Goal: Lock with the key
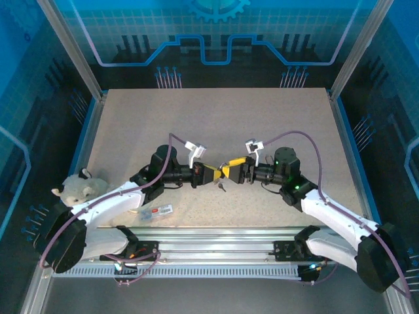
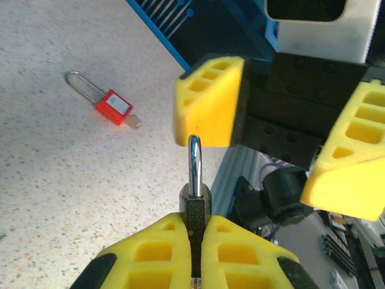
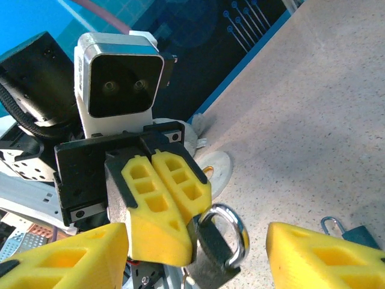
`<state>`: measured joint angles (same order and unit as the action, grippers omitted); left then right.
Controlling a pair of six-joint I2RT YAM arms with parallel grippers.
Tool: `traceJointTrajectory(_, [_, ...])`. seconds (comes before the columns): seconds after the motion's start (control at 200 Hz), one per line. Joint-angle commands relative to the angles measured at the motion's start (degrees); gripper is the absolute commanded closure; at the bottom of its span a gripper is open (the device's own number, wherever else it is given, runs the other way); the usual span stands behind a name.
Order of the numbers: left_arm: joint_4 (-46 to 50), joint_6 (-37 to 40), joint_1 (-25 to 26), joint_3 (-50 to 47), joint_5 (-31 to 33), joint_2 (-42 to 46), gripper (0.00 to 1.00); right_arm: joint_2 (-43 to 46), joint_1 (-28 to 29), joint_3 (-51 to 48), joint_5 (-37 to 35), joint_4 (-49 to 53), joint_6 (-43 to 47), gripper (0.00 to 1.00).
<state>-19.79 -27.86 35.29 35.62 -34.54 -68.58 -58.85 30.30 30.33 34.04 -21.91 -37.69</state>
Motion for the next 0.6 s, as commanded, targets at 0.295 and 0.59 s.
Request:
traceJointTrajectory(0.295, [-2.1,2.1,0.8,2.0,-4.6,-0.5,1.00,-0.6,0.0,-1.0,4.2,-6.7,0.3,0.56])
traceJointTrajectory(0.59, [-3.5,1.3,0.8,1.5,-5.0,0.8,1.00,-1.1,0.4,-3.1,3.6,-8.7,-0.3,0.65])
